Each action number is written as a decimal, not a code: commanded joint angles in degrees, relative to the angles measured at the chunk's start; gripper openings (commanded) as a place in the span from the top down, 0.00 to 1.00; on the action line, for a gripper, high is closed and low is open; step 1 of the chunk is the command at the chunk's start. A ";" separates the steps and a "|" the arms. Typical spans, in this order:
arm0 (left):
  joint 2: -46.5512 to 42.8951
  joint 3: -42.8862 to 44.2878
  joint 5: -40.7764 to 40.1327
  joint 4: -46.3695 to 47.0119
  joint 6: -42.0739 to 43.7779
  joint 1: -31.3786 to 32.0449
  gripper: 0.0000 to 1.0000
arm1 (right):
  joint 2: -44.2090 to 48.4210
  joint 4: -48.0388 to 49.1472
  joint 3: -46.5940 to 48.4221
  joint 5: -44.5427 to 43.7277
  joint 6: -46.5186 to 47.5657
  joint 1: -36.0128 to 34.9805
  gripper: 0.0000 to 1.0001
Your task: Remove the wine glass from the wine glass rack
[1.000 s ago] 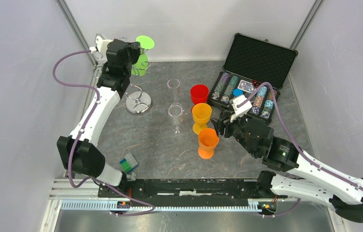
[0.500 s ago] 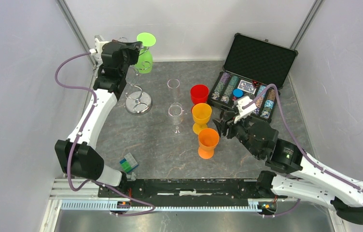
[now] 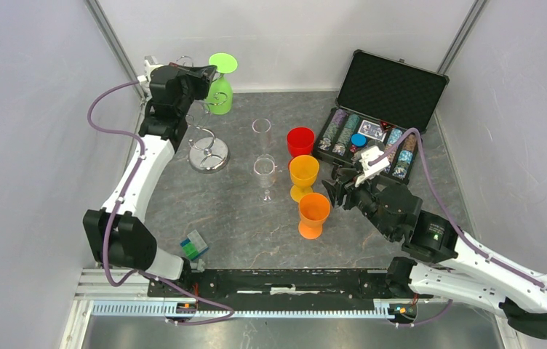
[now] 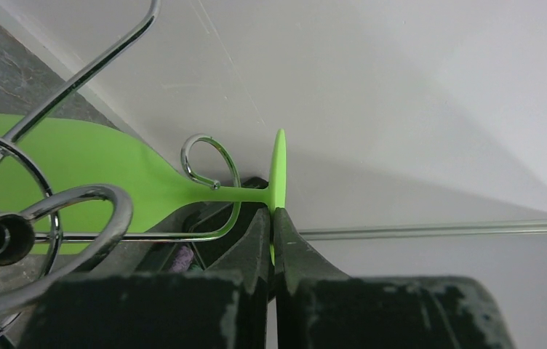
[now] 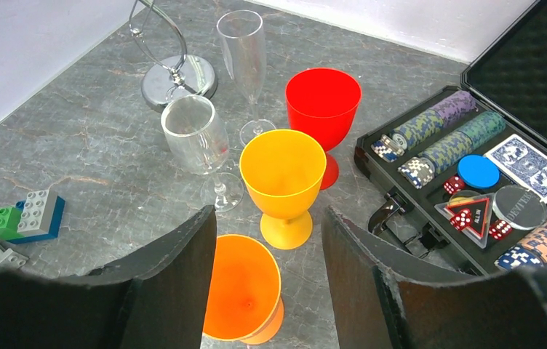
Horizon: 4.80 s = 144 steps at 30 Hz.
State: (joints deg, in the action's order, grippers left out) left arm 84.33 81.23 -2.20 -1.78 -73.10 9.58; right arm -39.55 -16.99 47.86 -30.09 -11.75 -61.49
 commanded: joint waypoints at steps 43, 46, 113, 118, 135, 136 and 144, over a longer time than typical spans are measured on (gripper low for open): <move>-3.30 -4.27 2.83 10.13 0.33 -7.91 0.98 | 0.87 2.72 -1.01 -2.30 -0.28 -0.20 0.40; -6.04 -6.38 2.38 9.85 0.48 -7.91 0.98 | 0.87 2.69 -1.07 -2.55 0.02 -0.20 0.40; 13.02 33.40 15.08 -31.92 34.83 -15.86 0.19 | -3.24 3.90 0.46 0.51 -1.22 -0.25 0.38; 16.96 35.11 23.15 -32.21 35.39 -18.38 0.28 | -4.48 3.83 1.17 0.91 -1.29 -0.25 0.38; 20.69 41.11 37.91 -39.94 42.27 -21.27 0.47 | -6.06 3.86 1.28 1.43 -1.43 -0.27 0.38; 20.69 41.19 38.69 -40.19 42.41 -21.28 0.47 | -6.10 3.81 1.28 1.55 -1.34 -0.25 0.38; 22.68 42.08 41.83 -43.30 41.97 -21.27 0.52 | -6.00 4.24 0.86 2.21 -1.45 -0.20 0.38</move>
State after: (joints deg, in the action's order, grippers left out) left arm 105.84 120.57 35.35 -43.11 -33.54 -11.53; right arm -45.84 -15.03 46.70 -28.36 -12.64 -61.49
